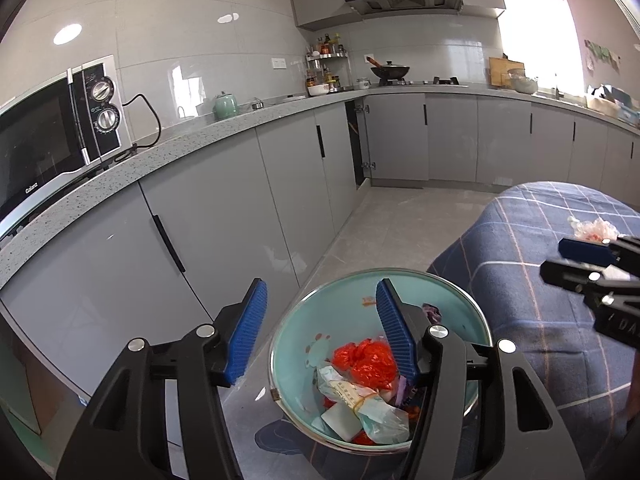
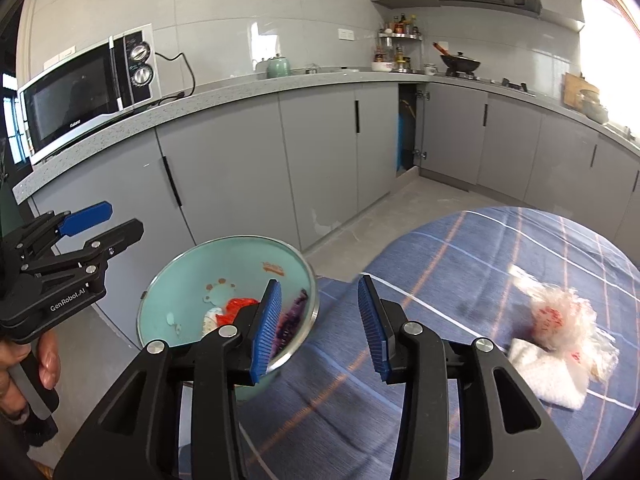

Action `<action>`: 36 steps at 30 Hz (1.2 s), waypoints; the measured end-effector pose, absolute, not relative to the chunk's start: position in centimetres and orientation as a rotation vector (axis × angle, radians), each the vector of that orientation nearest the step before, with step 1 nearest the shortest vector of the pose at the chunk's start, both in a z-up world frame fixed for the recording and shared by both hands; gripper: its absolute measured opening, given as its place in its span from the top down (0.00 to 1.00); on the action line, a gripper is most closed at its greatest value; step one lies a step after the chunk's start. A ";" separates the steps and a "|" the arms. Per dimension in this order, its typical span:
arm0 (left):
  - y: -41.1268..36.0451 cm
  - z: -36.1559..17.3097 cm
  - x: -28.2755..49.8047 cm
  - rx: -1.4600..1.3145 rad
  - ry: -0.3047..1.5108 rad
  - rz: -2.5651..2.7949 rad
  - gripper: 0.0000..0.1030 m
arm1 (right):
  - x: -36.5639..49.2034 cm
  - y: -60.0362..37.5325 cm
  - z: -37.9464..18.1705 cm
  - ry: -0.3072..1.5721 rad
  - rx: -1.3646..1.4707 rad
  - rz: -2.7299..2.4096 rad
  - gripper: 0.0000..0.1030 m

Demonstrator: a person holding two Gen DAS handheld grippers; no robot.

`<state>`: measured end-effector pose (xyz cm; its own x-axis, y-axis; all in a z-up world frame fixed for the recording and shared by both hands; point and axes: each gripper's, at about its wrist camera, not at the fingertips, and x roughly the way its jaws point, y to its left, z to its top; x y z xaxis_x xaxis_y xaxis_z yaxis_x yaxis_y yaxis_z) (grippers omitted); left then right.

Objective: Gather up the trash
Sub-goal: 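Open both tools to drop the red bag and purple wrapper into the bin, then grasp the clear plastic bag with the right tool while the left tool reaches the white sponge cloth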

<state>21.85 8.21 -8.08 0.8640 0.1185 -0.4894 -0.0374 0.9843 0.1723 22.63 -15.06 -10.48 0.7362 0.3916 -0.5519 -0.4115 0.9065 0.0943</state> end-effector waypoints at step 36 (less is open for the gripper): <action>-10.4 -10.8 27.6 0.246 0.577 -0.139 0.16 | 27.3 -33.8 -15.8 0.806 -0.017 0.220 0.87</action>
<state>27.61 -10.41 -10.76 0.8300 -0.0610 -0.5545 0.1979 0.9616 0.1905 27.32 -33.84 -15.83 0.6712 0.1885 -0.7169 -0.2014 0.9771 0.0684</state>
